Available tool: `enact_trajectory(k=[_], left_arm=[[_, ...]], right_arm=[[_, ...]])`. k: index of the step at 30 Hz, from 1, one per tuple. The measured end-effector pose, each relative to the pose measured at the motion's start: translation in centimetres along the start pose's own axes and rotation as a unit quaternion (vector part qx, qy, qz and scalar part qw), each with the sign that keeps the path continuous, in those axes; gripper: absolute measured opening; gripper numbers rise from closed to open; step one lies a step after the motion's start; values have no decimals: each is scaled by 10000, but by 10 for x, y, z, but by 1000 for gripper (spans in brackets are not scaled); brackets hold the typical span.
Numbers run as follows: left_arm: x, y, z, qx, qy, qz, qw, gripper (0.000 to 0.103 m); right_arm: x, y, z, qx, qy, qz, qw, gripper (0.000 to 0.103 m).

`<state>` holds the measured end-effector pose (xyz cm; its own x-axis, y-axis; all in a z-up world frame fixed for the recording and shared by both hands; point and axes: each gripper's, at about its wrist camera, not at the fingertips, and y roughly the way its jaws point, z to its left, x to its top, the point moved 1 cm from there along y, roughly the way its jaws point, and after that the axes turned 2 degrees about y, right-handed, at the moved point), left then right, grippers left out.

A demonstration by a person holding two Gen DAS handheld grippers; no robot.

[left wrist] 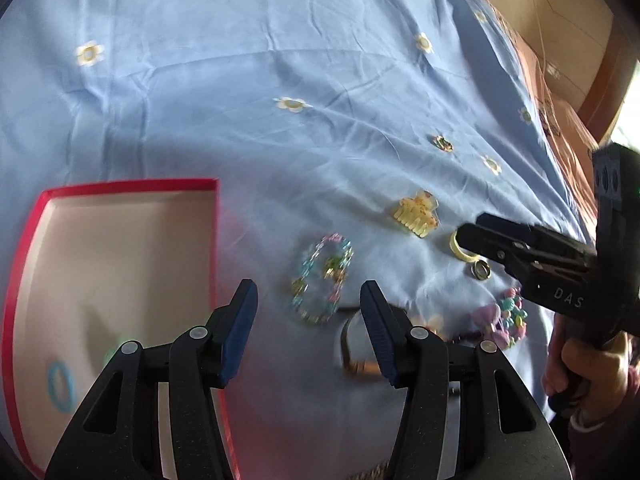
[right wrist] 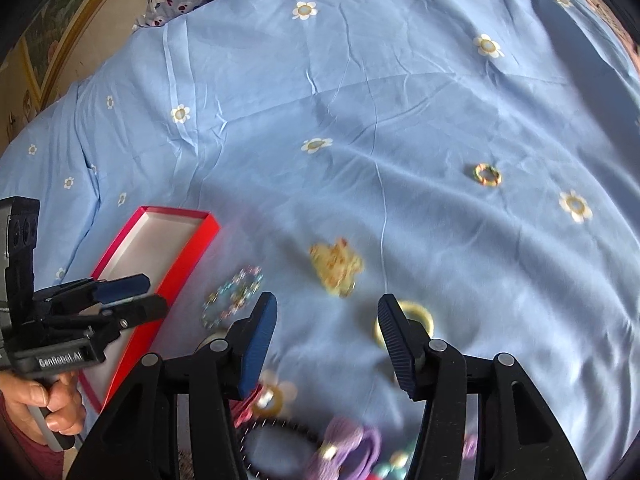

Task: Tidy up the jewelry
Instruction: 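Grasp the beaded bracelet with the left tool while the right tool grasps the yellow hair clip, then carry the bracelet and hair clip into the box lid and release both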

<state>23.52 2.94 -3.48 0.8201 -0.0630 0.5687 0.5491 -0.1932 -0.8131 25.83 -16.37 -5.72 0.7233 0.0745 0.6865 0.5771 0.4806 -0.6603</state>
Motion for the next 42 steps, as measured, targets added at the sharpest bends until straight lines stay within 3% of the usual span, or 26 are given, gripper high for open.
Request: enact_trajectory(k=[11,13,14,15,16,19,20,30,42], left_arm=[[6,56,-9,-36,156,608,9980,55],[4,62,-10,-42,184,659,9977,53],[3,64,-11,-20,210,657,9976,46],[4,65,-11,-15,240,652,9976,40],[4,65,-12,-41,281,639,9976,26],[7,63,-15,-125,344,564,9977,16],[8,61,-15,-121,372,521,9979,8],[10,14,-9,-225,272,-42,9994,7],[-4,-46,15,-331,-114,-508,9981,7]], right_arm=[[23,45,-4,14,-344,263,9991,53],[24,50,-5,2,-354,281,9990,46],[24,52,-6,-3,-345,305,9989,33],[23,53,-7,34,-320,316,9990,26],[23,53,-8,58,-289,309,9991,26],[21,50,-8,89,-263,260,9993,19],[20,48,-9,123,-208,230,9994,4],[9,11,-1,423,73,-9,9991,4],[3,-11,37,731,-24,-158,9972,4]])
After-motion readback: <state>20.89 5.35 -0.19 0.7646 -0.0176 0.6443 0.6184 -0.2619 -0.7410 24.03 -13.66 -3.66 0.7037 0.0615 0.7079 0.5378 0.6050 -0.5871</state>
